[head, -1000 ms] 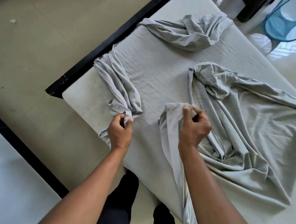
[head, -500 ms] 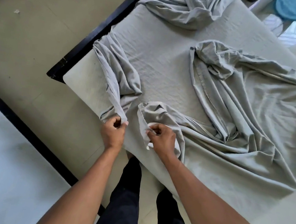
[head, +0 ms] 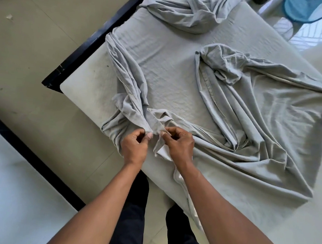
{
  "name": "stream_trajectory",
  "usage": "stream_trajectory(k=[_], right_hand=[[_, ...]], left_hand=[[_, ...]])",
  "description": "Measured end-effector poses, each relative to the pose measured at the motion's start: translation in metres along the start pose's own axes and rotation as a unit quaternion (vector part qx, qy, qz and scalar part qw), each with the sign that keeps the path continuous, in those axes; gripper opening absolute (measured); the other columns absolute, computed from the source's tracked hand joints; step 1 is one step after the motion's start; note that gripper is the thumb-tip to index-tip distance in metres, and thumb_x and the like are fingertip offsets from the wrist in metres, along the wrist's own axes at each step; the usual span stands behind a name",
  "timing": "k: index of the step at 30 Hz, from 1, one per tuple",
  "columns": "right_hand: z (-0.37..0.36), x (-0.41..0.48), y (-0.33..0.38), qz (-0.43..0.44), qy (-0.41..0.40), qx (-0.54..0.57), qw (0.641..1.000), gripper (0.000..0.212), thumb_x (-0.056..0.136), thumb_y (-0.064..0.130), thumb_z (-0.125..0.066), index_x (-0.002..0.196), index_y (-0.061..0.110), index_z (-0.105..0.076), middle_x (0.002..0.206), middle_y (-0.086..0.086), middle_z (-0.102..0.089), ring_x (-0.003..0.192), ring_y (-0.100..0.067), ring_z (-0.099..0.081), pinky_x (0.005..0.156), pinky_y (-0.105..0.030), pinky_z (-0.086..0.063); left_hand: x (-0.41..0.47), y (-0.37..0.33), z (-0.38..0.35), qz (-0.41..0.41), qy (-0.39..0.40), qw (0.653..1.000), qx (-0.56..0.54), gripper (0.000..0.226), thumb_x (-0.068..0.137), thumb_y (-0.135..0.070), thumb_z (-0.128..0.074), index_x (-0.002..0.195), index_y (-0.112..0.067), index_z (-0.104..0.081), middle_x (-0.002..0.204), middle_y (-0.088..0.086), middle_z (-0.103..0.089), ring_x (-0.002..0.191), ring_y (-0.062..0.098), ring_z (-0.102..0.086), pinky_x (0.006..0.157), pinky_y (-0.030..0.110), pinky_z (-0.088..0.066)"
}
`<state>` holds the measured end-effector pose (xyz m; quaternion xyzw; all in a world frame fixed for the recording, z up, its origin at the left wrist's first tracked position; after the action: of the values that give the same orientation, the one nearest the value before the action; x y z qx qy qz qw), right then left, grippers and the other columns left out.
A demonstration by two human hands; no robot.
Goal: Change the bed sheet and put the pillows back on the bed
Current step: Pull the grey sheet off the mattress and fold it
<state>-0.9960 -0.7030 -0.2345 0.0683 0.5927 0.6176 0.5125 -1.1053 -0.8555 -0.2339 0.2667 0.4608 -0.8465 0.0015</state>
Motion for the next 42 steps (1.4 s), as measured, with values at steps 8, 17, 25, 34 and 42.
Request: stream_trajectory(k=[8,17,25,34,42], right_hand=[[-0.009,-0.019,0.015,0.05,0.106,-0.093,0.989,0.024,0.082,0.011,-0.071,0.101,0.02,-0.083,0.105,0.012,-0.076,0.098,0.005,-0.066,0.084,-0.004,-0.043],[0.045,-0.016,0.029,0.051,0.106,-0.205,0.972,0.03,0.08,0.004,-0.062,0.094,0.021,-0.082,0.079,0.014,-0.072,0.077,-0.004,-0.066,0.077,-0.02,-0.048],[0.101,0.056,0.09,0.039,0.066,-0.324,0.943,0.02,0.085,0.018,-0.061,0.096,0.021,-0.078,0.1,0.0,-0.077,0.097,-0.021,-0.07,0.078,-0.024,-0.05],[0.114,0.21,0.09,-0.033,-0.075,-0.337,0.938,0.013,0.086,0.019,-0.06,0.088,0.015,-0.072,0.099,-0.011,-0.075,0.103,-0.032,-0.068,0.083,-0.031,-0.05],[0.084,0.338,0.17,0.004,-0.138,-0.292,0.946,0.028,0.088,0.019,-0.06,0.114,0.015,-0.069,0.118,-0.012,-0.07,0.114,-0.033,-0.063,0.095,-0.033,-0.048]], left_hand=[[-0.007,-0.012,-0.018,0.054,0.035,0.994,-0.088,0.043,0.081,-0.044,-0.083,0.074,-0.006,-0.065,0.064,0.005,-0.061,0.062,0.015,-0.052,0.062,0.03,-0.046],[-0.017,-0.034,-0.006,0.119,0.065,0.99,-0.034,0.017,0.079,0.003,-0.081,0.086,-0.01,-0.072,0.079,0.005,-0.071,0.075,0.02,-0.064,0.075,0.035,-0.056],[0.043,-0.162,-0.029,-0.206,0.111,0.92,0.315,0.014,0.08,-0.012,-0.066,0.07,-0.008,-0.076,0.072,0.01,-0.073,0.072,0.026,-0.069,0.064,0.029,-0.044],[0.176,-0.189,-0.123,-0.331,0.14,0.854,0.376,0.027,0.086,-0.023,-0.056,0.066,-0.01,-0.069,0.068,0.015,-0.065,0.072,0.036,-0.064,0.061,0.036,-0.047],[0.328,-0.152,-0.123,-0.155,0.152,0.899,0.38,0.018,0.087,-0.029,-0.072,0.089,-0.014,-0.081,0.093,0.017,-0.075,0.093,0.038,-0.069,0.078,0.036,-0.053]])
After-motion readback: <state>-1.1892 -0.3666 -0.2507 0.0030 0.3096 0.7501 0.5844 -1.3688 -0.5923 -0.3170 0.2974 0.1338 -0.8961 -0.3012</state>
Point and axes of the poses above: each hand's wrist, its own x-axis towards the middle knuckle, its own z-axis out of the back of the hand, y = z × x, the point moved 7 cm from there along x, towards the middle knuckle
